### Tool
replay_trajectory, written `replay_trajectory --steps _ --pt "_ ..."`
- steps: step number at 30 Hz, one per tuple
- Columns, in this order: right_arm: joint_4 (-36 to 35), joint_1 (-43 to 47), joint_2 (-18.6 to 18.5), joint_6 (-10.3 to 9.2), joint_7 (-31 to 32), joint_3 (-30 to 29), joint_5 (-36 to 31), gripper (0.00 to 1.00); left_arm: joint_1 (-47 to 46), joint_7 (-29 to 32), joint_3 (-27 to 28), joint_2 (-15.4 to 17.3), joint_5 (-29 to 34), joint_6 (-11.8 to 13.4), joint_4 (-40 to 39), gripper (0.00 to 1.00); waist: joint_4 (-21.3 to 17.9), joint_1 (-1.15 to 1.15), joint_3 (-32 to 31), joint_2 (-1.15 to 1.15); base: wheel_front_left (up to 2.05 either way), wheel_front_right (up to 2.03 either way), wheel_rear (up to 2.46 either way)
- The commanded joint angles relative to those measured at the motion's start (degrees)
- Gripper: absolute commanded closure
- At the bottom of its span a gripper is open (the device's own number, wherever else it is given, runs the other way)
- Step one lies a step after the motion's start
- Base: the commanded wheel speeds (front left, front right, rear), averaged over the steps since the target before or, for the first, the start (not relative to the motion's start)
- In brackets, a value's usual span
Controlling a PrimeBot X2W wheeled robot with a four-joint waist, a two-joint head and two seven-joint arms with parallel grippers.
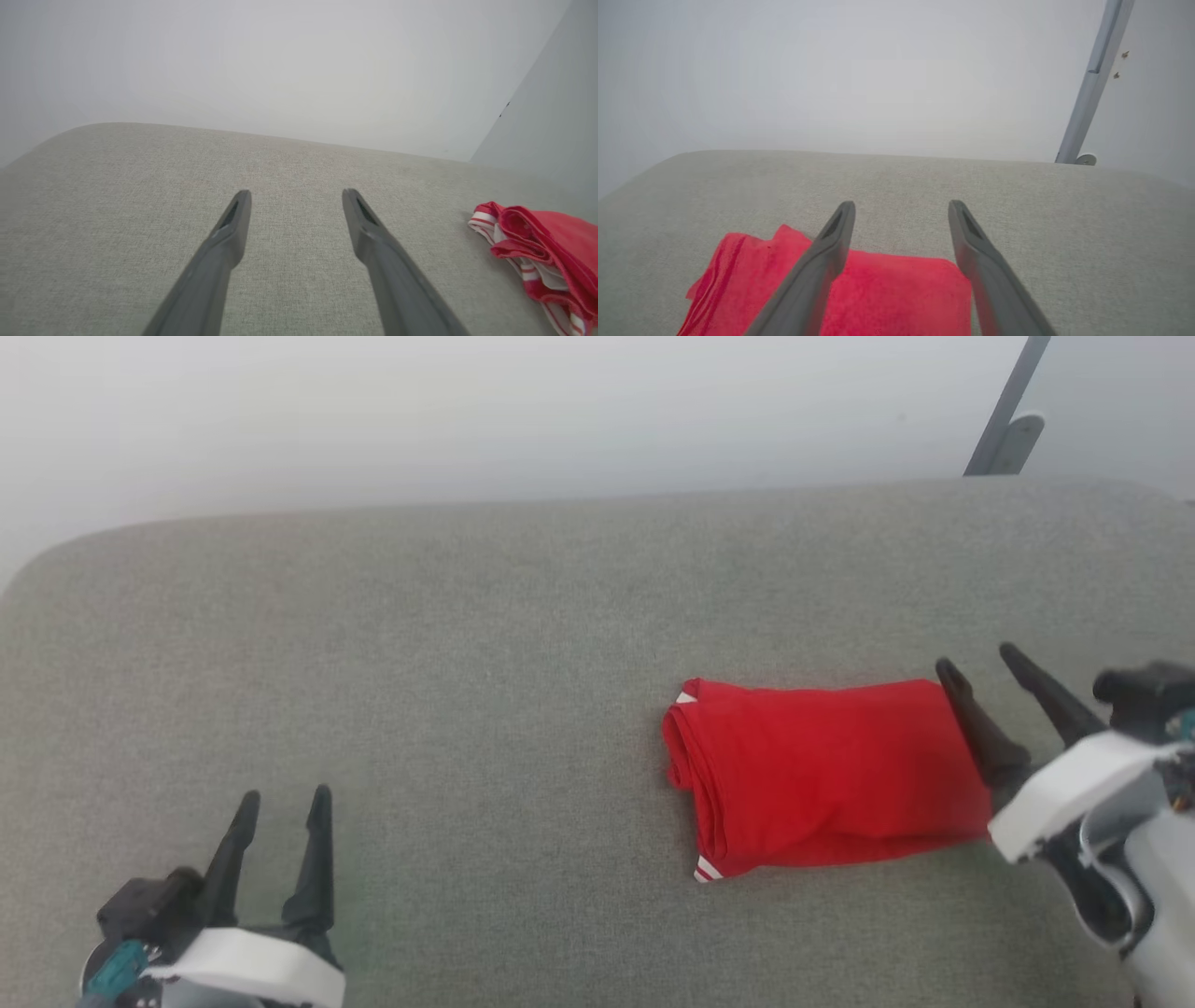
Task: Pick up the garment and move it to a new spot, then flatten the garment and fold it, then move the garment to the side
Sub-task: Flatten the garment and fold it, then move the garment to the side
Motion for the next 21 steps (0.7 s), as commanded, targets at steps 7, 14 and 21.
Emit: replay_trajectory --steps 7,14,21 --pt "-2.24 7.8 0.77 0.02 -3.31 -3.92 -2.07 0.0 5.01 -0.27 2.65 -0.05 1.82 -0.06 -3.58 0.0 1.1 0.0 -2.14 0.0 0.0 0.0 0.0" --pt "-7.61 15.24 1.62 0.02 -3.59 -11.5 -4.6 0.0 9.53 -0.26 3.4 -0.62 3.16 -0.06 -8.44 0.0 2.13 0.0 -2.01 0.0 0.0 0.0 0.0" --pt "-15.1 22.48 4.16 0.02 -1.24 -18.96 -8.55 0.0 12.01 -0.26 3.97 -1.68 3.66 -0.07 -12.53 0.0 3.04 0.0 -1.62 0.0 0.0 0.0 0.0"
